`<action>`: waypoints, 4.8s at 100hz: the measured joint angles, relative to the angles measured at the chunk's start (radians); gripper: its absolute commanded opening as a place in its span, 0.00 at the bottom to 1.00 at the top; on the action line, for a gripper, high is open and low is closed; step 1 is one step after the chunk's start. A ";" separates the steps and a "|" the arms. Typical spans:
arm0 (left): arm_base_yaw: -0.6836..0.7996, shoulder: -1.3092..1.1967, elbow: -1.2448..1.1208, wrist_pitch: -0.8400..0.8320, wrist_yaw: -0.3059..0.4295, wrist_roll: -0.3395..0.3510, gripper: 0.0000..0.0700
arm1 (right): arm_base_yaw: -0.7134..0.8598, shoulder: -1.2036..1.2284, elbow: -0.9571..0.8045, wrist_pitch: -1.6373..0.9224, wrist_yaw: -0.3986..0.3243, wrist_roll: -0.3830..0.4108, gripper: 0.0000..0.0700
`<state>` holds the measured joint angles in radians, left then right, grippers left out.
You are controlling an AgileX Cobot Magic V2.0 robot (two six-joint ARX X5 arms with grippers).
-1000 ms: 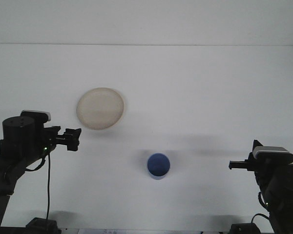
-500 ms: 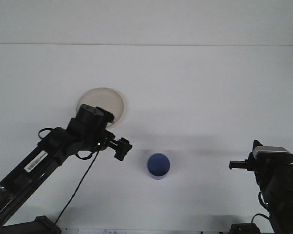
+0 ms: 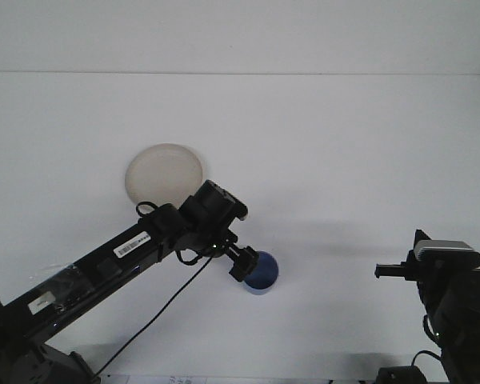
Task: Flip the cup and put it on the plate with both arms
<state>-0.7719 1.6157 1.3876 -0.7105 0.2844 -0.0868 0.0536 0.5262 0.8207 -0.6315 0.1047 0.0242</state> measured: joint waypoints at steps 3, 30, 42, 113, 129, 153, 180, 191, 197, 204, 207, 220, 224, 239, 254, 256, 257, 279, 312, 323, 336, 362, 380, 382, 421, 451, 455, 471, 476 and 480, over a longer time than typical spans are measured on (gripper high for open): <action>-0.005 0.010 0.000 0.000 0.000 0.000 0.78 | 0.000 0.000 0.000 0.000 0.000 0.000 0.00; -0.029 0.103 0.000 0.053 0.000 0.011 0.01 | 0.000 0.000 0.000 0.000 0.000 0.000 0.00; -0.033 0.105 0.006 0.055 -0.002 0.011 0.01 | 0.000 0.000 0.000 0.000 0.000 0.000 0.00; 0.519 0.108 0.361 -0.103 -0.285 0.022 0.01 | 0.000 0.000 0.000 0.000 0.000 0.000 0.00; 0.590 0.158 0.362 -0.106 -0.286 0.022 0.02 | 0.000 0.000 0.000 0.000 0.000 0.000 0.00; 0.604 0.275 0.362 -0.108 -0.285 0.023 0.02 | 0.000 0.000 0.000 0.000 0.000 0.000 0.00; 0.604 0.310 0.362 -0.097 -0.285 0.023 0.64 | 0.000 0.000 0.000 0.000 0.000 0.018 0.00; 0.605 0.310 0.364 -0.098 -0.285 0.024 0.78 | 0.000 0.000 0.000 0.000 0.000 0.023 0.00; 0.607 0.310 0.380 -0.112 -0.285 0.025 0.78 | 0.000 0.000 0.000 0.000 0.000 0.025 0.00; 0.609 0.310 0.408 -0.120 -0.285 0.025 0.78 | 0.000 0.000 0.000 0.000 0.000 0.026 0.00; 0.611 0.310 0.419 -0.116 -0.285 0.025 0.78 | 0.000 0.000 0.000 0.000 0.000 0.026 0.00; 0.620 0.270 0.426 -0.110 -0.285 0.022 0.78 | 0.000 0.000 0.000 0.000 0.000 0.026 0.00; 0.621 0.243 0.425 -0.110 -0.285 0.021 0.77 | 0.000 0.000 0.000 0.000 0.000 0.026 0.00; 0.617 0.074 0.402 -0.078 -0.285 0.011 0.77 | 0.000 0.000 0.000 0.000 0.000 0.026 0.00; 0.587 -0.155 0.235 0.057 -0.285 0.006 0.77 | 0.000 0.000 0.000 0.000 0.000 0.026 0.00; 0.583 -0.187 0.201 0.078 -0.285 0.005 0.77 | 0.000 0.000 0.000 0.000 0.000 0.026 0.00; 0.581 -0.204 0.182 0.089 -0.285 0.005 0.77 | 0.000 0.000 0.000 0.000 0.000 0.026 0.00; 0.570 -0.566 -0.232 0.261 -0.282 -0.032 0.72 | 0.000 0.000 0.000 0.000 0.000 0.026 0.00; 0.571 -0.988 -0.665 0.328 -0.320 -0.044 0.01 | 0.000 0.000 0.000 0.000 0.000 0.026 0.00; 0.571 -1.036 -0.681 0.325 -0.320 -0.044 0.02 | 0.000 0.000 0.000 0.000 0.000 0.026 0.00; 0.571 -1.078 -0.678 0.340 -0.320 -0.044 0.02 | 0.000 0.000 0.000 0.000 0.000 0.026 0.00; 0.571 -1.159 -0.678 0.337 -0.320 -0.044 0.02 | 0.000 0.000 0.000 0.000 0.000 0.026 0.00; 0.571 -1.205 -0.678 0.372 -0.320 0.008 0.02 | 0.000 0.000 0.000 0.000 0.000 0.026 0.00; 0.571 -1.206 -0.677 0.377 -0.321 0.018 0.02 | 0.000 0.000 0.000 0.000 0.000 0.026 0.00; 0.586 -1.321 -0.981 0.776 -0.320 0.103 0.02 | 0.000 0.000 0.000 0.000 0.000 0.026 0.00; 0.669 -1.494 -1.299 0.911 -0.320 0.060 0.02 | 0.000 0.000 0.000 0.000 0.000 0.026 0.00; 0.679 -1.518 -1.322 0.910 -0.320 0.054 0.02 | 0.000 0.000 0.000 0.000 0.000 0.026 0.00; 0.689 -1.613 -1.354 0.914 -0.319 0.042 0.02 | 0.000 0.000 0.000 0.000 0.000 0.026 0.00; 0.689 -1.611 -1.354 0.922 -0.320 0.040 0.02 | 0.000 0.000 0.000 0.000 0.000 0.026 0.00; 0.689 -1.611 -1.354 0.910 -0.320 0.040 0.02 | 0.000 0.000 0.000 0.000 0.000 0.026 0.00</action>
<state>-0.0826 0.0044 0.0334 0.1997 -0.0353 -0.0467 0.0536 0.5259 0.8207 -0.6312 0.1051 0.0498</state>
